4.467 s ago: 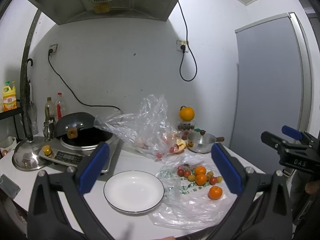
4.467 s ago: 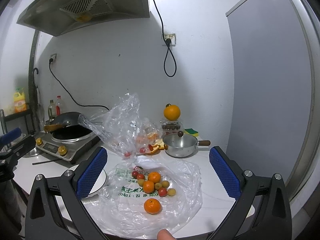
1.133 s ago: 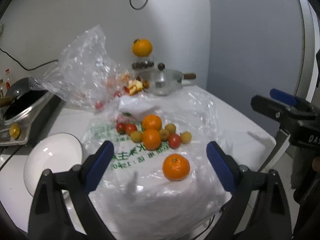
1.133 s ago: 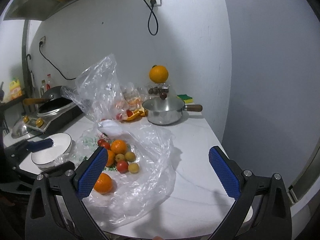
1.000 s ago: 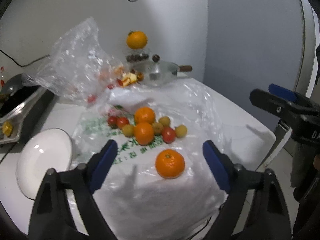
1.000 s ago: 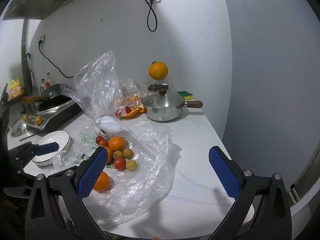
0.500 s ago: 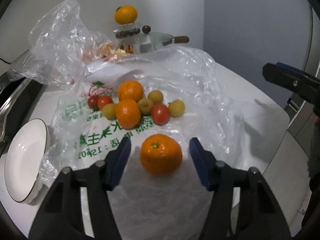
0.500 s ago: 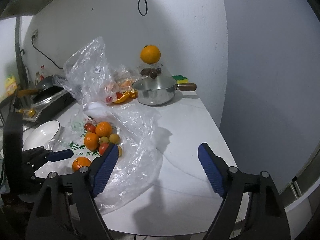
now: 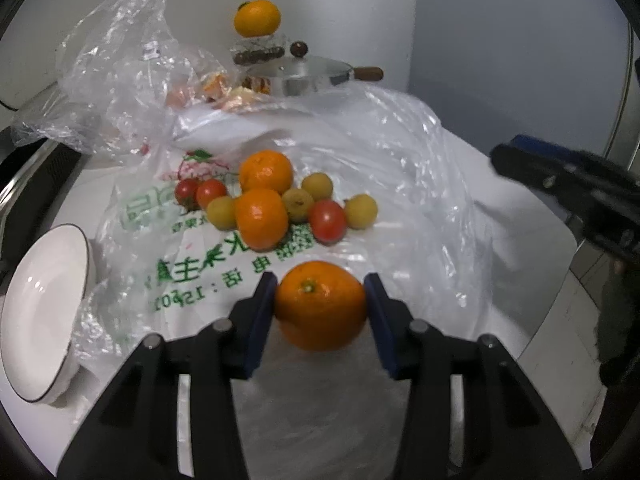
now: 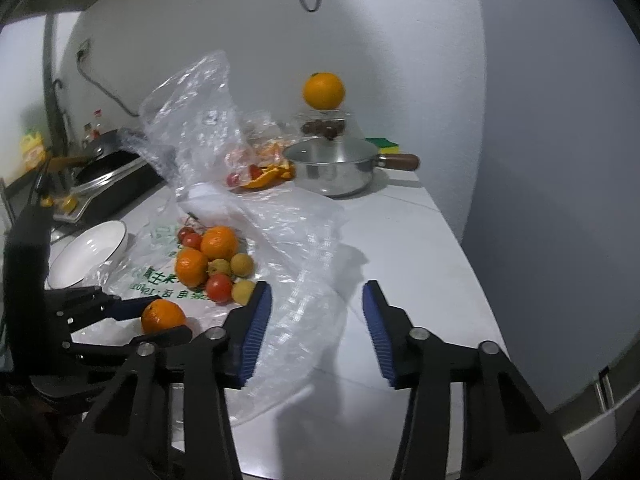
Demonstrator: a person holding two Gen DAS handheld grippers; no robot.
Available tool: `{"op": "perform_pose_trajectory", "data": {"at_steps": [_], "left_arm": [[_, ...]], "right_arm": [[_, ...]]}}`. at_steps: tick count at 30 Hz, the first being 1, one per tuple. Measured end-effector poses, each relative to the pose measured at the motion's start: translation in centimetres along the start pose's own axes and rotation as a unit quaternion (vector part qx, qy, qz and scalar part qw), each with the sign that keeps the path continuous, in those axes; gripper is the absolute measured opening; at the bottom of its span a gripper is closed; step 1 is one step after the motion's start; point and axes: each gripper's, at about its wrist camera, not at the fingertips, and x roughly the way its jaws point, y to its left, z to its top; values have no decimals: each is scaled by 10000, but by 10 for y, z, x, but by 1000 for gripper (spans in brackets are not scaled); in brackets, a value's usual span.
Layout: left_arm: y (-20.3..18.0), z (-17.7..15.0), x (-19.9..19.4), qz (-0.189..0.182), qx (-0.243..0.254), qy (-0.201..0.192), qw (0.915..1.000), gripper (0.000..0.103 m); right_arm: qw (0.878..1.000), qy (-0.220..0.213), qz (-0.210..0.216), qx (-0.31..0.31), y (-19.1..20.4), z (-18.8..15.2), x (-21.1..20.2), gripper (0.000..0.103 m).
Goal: Organize fruits
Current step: 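Carry the orange to the white plate with left tool while right tool grasps yellow fruit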
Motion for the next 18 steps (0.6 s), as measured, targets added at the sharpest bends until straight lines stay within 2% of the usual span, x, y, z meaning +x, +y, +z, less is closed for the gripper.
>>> {"op": "perform_pose_trajectory", "data": {"at_steps": [2,5,18], "left_arm": [[5,3,-5,8,-27,-82,10000,46],[12,5,-12,59,-90,-173,9998,46],[37,13,-14,182,-208,-287,9992,46]], "right_arm": [[9999,40,85,-65,6,2,7,39],[9996,137,200,-151,15,4,18,36],[9955,610,573,-440,41,7,75,35]]}}
